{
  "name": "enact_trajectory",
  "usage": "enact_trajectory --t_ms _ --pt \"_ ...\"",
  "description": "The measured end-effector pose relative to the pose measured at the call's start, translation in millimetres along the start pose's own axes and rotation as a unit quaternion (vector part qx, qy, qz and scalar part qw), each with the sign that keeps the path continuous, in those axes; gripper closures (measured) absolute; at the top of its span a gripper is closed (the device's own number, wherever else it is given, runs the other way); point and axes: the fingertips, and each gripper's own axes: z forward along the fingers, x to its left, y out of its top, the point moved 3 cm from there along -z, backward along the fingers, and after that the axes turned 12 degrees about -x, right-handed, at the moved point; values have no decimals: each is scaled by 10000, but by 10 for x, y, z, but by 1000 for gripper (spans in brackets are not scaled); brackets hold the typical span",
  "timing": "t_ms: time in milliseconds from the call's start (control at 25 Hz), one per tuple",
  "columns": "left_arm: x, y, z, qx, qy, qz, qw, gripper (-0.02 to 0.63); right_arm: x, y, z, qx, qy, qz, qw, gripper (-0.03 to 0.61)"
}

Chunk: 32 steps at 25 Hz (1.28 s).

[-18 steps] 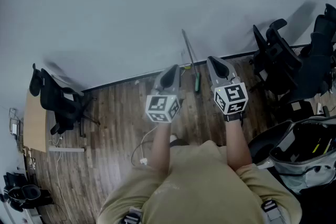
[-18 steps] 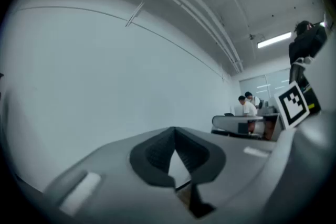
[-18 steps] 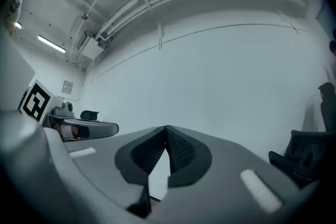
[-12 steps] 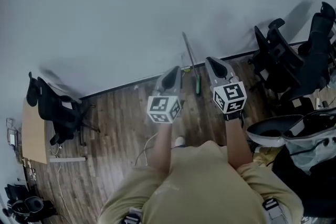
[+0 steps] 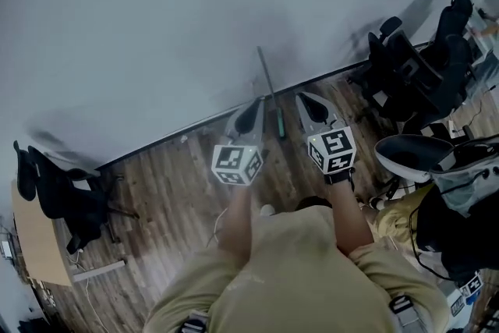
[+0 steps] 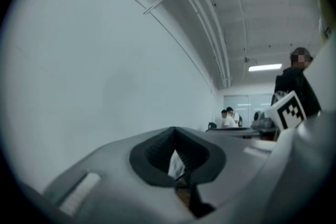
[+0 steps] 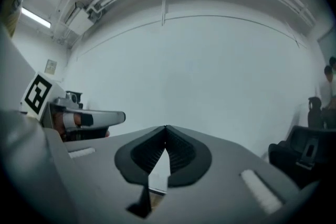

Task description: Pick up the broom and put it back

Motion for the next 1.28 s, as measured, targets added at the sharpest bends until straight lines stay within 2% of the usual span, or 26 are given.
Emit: enact_trajectory --t_ms 80,200,360,560,720,840,920,1040,1280 --pt "104 -77 16 -10 -147 -217 9997 612 27 -114 78 190 -127 -118 9997 574" --pt "245 -277 129 227 -149 -320 9991 612 -78 -281 203 337 -249 80 9991 574" --pt "471 -502 516 365 32 -267 9990 612 -522 -515 491 390 -348 336 9981 574" --pt "882 -683 1117 421 274 120 9987 612 -1060 -776 1146 375 -155 492 9980 574" --pt "1116 -918 1684 722 495 658 9940 611 -1521 -916 1699 278 48 446 9986 574" --pt "1282 -1147 1952 915 744 839 9895 611 -1755 -1133 2010 334 149 563 9977 574" --pt "1373 -1394 2069 1096 844 798 9872 611 -1884 -1389 2127 520 159 647 9964 574" --pt "1527 -1849 2152 1456 1014 614 9822 611 -2043 -1909 2201 1070 165 804 9909 574" --pt "1785 -2510 2133 1924 1230 118 9735 611 -2017 -2870 2244 2164 372 1232 9678 568"
